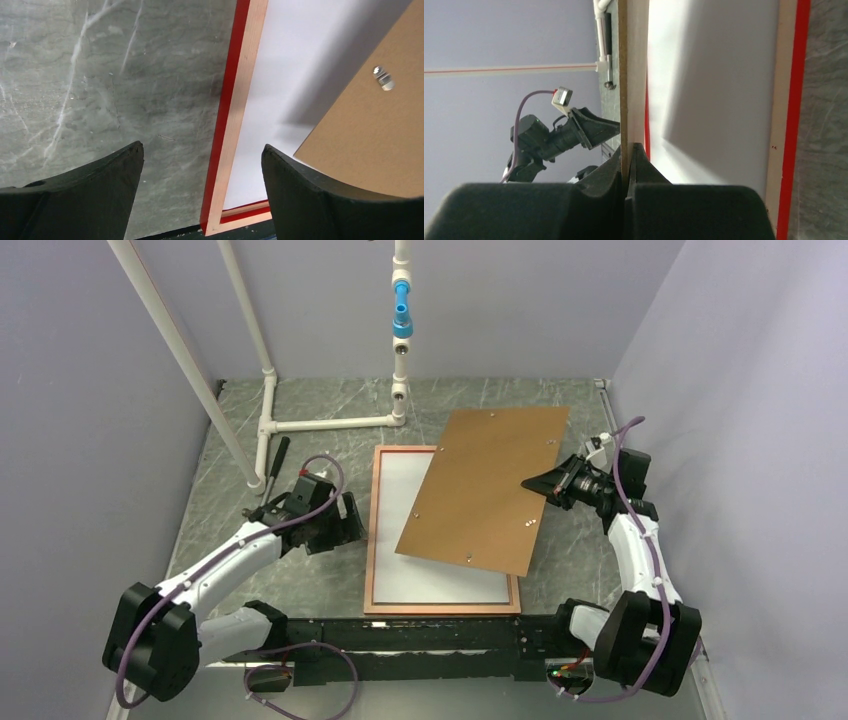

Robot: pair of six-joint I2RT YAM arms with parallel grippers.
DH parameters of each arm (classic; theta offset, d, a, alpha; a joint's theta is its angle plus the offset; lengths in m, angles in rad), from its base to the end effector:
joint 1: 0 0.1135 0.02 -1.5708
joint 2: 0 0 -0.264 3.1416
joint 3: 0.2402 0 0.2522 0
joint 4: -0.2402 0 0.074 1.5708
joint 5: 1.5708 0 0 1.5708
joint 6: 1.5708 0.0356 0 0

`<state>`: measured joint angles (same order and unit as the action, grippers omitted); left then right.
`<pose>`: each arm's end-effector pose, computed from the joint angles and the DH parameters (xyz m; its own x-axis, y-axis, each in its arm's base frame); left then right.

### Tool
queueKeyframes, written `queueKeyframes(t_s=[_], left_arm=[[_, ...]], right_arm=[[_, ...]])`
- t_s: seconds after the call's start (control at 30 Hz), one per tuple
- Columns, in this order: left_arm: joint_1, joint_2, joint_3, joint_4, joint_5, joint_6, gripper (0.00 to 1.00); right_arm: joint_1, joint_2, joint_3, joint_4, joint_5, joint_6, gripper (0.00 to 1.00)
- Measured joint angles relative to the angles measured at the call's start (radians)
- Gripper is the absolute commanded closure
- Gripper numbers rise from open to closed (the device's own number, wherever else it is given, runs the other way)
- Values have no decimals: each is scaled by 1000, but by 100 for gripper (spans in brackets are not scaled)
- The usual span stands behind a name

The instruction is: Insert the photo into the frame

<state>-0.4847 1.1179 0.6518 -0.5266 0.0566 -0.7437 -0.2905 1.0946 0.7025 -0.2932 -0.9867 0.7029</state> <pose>0.1850 -0.0997 0.2027 -0.8788 -0.3011 -0.3701 -0.1392 0.9037 -0.4048 0.2200 -0.0348 0.2507 -0.7606 0.5995 -0.2494 0.0404 0.4271 0.9033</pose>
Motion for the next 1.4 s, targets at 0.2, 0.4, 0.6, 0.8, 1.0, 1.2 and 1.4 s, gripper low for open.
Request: queueKeyframes(t_s=[0.2, 0.4, 0.6, 0.8, 1.0, 1.2, 1.4], left_arm=[[93, -52, -45, 11, 82, 27, 10], [169, -92, -61, 6, 134, 55, 10], [179, -105, -66, 7, 177, 79, 10], [179, -108, -69, 7, 200, 98, 11], [179, -96, -76, 24, 222, 101, 13], [179, -50, -96, 68, 251, 100, 15], [179, -15, -109, 113, 281, 92, 18]], right_arm=[[54, 28, 5, -6, -19, -16, 100], [85, 53, 7, 27, -72, 0, 100], [111, 81, 7, 37, -106, -9, 100], [153, 118, 19, 32, -125, -30, 100], [202, 150, 29, 31, -124, -49, 100], [238, 170, 34, 31, -121, -65, 100], [265, 208, 34, 32, -103, -75, 100]])
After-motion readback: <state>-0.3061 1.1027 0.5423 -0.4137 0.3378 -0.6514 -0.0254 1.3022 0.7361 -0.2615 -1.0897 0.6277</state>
